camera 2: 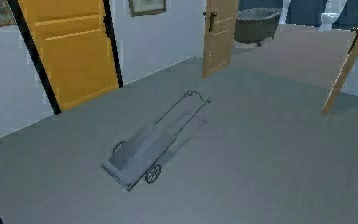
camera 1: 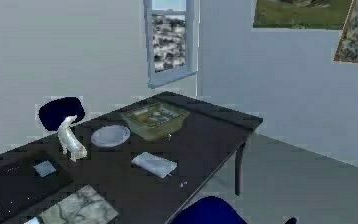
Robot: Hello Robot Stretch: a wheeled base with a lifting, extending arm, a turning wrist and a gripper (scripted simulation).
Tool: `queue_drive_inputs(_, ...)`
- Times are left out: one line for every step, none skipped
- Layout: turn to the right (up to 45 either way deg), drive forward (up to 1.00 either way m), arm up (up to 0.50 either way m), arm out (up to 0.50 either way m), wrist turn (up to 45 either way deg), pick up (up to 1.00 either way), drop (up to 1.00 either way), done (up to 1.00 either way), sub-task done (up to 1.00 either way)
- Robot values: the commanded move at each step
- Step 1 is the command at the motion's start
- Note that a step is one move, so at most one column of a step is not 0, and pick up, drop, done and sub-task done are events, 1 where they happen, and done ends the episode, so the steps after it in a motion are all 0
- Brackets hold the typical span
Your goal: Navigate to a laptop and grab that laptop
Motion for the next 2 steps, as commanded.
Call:
queue_drive_inputs(-45.0, 0.0, 0.0, 0.0, 0.0, 0.0, 0.0, 0.0, 0.0)
queue_drive_inputs(-45.0, 0.0, 0.0, 0.0, 0.0, 0.0, 0.0, 0.0, 0.0)
